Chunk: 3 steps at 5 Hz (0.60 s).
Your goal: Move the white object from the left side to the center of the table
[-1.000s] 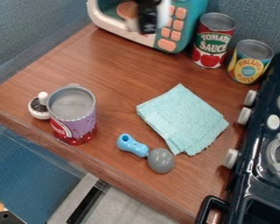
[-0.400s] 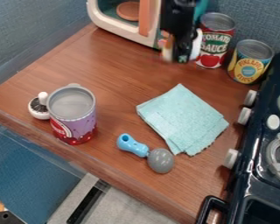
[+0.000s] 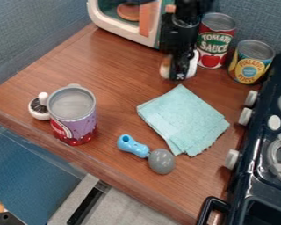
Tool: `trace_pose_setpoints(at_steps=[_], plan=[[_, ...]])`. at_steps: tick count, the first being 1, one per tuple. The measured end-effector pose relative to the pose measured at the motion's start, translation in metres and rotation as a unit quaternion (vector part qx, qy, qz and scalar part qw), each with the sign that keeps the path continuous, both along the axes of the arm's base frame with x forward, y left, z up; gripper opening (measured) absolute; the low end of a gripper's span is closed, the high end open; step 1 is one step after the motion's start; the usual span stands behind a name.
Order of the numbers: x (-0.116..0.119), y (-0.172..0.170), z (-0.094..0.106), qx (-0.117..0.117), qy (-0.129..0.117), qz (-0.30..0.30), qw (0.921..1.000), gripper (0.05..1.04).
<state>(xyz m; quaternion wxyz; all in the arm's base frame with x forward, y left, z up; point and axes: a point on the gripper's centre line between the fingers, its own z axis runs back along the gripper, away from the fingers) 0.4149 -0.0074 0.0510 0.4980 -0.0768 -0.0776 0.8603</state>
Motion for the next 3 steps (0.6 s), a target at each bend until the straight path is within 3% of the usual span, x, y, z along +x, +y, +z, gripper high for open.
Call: trace_pose_setpoints(at_steps=[1,2,3], plan=[[0.003,0.003,0.006,0.0,-0.001,0.0,1.0,0.881],[0.001,0.008,0.006,0.0,0.0,0.007,1.0,1.011],[0.0,0.006,0.031,-0.033,-0.031,0.019,0.9988,1.006]])
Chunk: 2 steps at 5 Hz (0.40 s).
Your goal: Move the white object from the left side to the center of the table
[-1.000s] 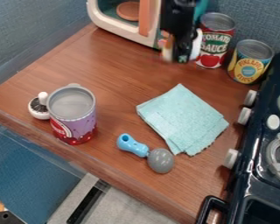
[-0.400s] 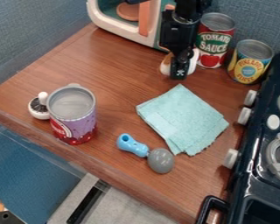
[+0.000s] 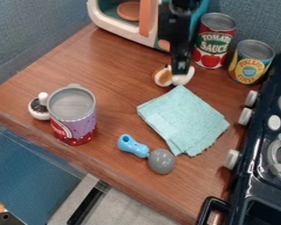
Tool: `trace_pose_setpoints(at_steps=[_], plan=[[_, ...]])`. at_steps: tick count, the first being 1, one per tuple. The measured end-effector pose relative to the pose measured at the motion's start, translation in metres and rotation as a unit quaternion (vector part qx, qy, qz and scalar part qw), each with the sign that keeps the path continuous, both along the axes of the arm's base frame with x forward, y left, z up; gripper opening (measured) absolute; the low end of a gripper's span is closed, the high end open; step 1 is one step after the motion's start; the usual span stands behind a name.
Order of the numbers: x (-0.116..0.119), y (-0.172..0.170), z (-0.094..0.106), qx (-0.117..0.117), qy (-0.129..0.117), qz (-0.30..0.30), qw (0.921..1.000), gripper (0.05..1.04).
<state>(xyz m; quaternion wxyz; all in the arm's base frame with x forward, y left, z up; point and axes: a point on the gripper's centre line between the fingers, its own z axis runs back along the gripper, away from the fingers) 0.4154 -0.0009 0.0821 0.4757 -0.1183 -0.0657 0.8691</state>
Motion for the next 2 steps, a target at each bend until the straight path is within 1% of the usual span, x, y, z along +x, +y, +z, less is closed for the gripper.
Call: trace_pose_setpoints(at_steps=[1,2], plan=[[-0.0038,0.0057,0.027,0.015,-0.029,0.007,0.9994,1.001],[-0.0038,0.0062,0.0277,0.014,-0.03,0.008,0.9994,1.001]])
